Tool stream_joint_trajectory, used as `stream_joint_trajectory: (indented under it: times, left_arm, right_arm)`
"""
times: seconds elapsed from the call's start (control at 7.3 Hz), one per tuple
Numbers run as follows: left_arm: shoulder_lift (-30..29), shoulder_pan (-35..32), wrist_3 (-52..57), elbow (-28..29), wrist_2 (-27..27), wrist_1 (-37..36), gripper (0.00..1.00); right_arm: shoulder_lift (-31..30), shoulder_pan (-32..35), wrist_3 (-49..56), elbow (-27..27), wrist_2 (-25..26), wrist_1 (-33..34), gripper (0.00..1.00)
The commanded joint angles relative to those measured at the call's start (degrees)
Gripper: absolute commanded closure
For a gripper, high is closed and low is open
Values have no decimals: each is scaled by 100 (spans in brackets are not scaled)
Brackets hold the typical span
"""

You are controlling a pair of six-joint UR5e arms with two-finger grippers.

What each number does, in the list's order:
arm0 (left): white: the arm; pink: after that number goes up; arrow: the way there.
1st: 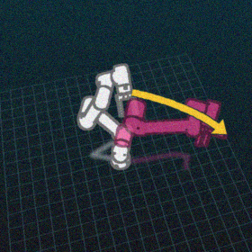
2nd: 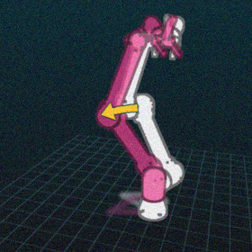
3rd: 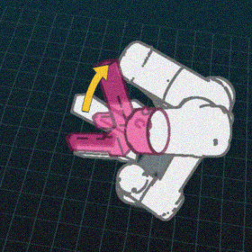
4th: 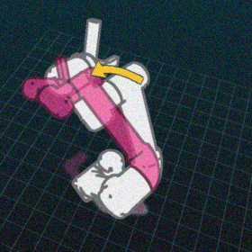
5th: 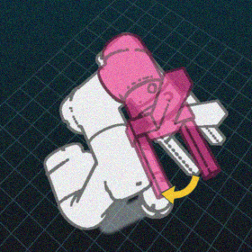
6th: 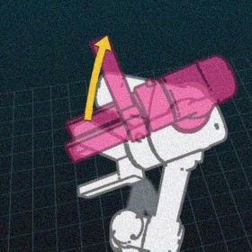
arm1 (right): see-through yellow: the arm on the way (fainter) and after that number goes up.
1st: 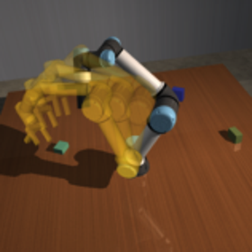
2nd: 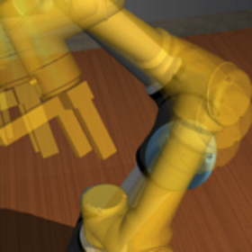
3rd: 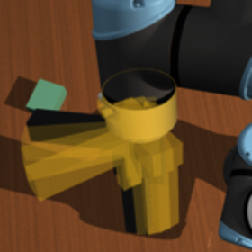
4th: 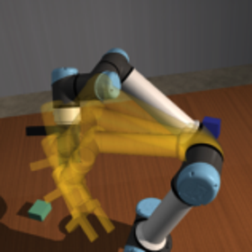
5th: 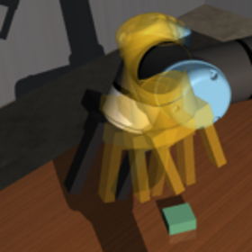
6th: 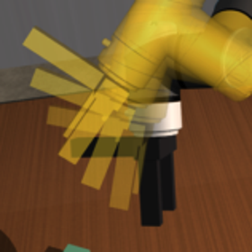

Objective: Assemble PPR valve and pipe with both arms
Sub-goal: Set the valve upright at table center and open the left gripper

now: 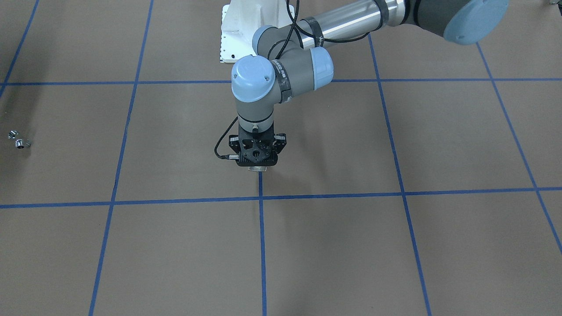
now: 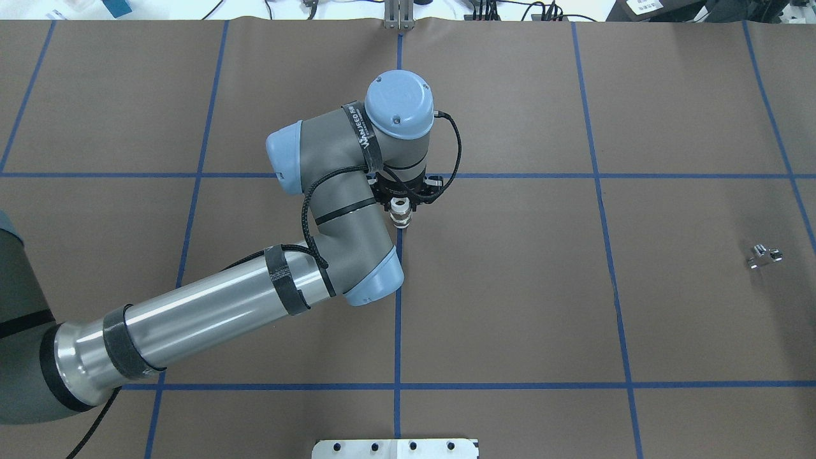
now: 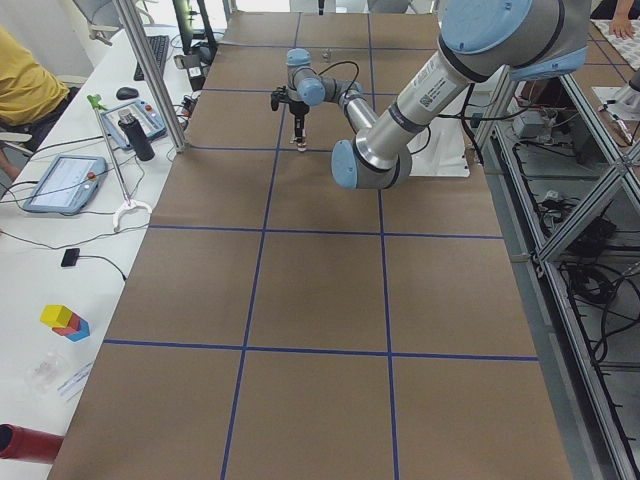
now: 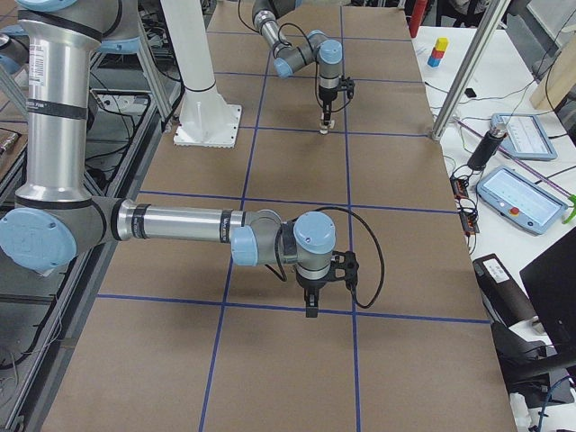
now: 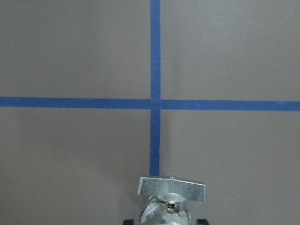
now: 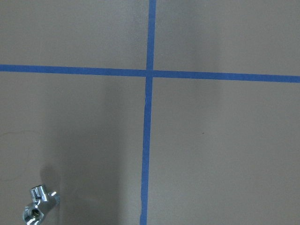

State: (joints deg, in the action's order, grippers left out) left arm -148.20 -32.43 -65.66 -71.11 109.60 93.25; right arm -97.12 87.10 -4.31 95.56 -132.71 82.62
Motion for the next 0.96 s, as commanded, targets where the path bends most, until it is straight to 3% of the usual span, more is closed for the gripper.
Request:
stream_joint_trajectory:
  times: [0.0, 0.14, 0.55, 0.69, 0.82]
  left_arm:
    - [107, 0, 80, 0, 0, 246, 17]
    - [107, 0, 80, -26, 0, 246, 0]
    - [116, -78, 115, -341, 26, 150, 0]
    - [125, -148, 167, -656, 26, -234, 0]
    - [316, -245, 577, -1355, 35, -855, 0]
  right_arm:
    - [0, 0, 0, -3, 0, 0, 0]
    - [0, 0, 0, -3, 0, 0, 0]
    - [0, 0, 0, 15, -9, 0, 0]
    - [0, 0, 0, -3, 0, 0, 0]
    - [-9, 0, 0, -3, 9, 0, 0]
